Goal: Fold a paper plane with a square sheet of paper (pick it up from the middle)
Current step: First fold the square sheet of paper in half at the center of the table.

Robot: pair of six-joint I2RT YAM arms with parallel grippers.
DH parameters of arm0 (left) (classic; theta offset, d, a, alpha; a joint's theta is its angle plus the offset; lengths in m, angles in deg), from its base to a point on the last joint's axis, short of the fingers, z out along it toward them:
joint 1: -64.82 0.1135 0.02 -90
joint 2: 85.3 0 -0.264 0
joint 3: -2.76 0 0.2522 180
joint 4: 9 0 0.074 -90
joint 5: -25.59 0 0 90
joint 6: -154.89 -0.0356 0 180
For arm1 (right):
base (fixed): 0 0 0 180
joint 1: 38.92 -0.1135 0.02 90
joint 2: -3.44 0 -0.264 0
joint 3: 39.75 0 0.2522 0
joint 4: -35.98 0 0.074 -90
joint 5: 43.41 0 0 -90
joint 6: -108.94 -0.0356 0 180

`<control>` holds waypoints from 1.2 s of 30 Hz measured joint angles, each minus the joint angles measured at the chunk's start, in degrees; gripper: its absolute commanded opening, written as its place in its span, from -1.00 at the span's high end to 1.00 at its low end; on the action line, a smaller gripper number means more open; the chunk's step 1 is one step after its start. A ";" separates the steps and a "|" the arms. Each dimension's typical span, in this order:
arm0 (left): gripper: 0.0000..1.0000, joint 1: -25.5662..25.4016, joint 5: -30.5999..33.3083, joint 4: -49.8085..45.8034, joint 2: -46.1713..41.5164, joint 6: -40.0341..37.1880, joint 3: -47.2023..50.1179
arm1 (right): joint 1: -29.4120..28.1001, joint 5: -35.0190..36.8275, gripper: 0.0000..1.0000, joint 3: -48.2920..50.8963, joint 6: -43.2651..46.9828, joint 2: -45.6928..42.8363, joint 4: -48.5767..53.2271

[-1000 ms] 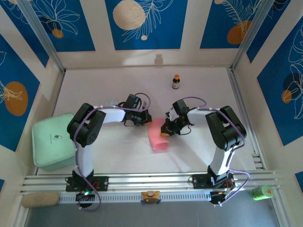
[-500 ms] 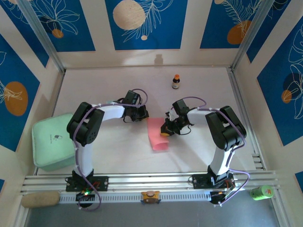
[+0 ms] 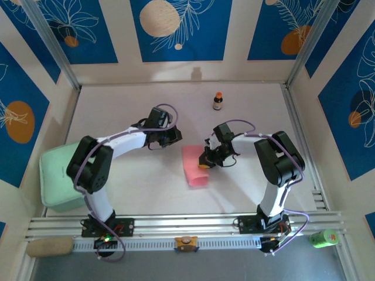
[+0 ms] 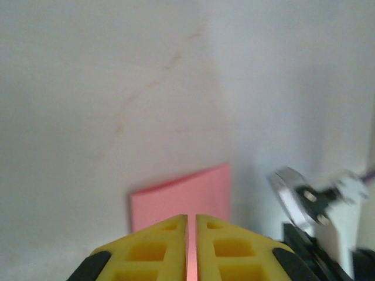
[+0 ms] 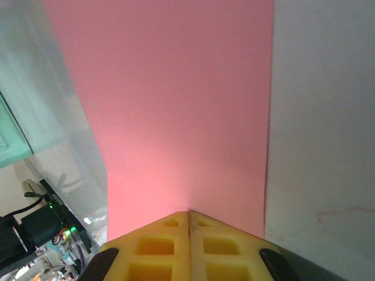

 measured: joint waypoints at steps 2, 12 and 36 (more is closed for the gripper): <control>0.79 -1.42 -1.97 2.47 -1.99 1.33 2.84 | 0.00 0.00 1.00 0.00 0.00 0.00 0.00; 0.80 -8.55 -8.13 9.99 -1.09 8.09 10.88 | -0.17 0.17 1.00 0.00 -0.20 -0.02 -0.02; 0.80 -9.22 -6.19 12.57 -0.76 3.41 18.95 | -0.48 0.17 1.00 0.17 -0.20 -0.11 -0.22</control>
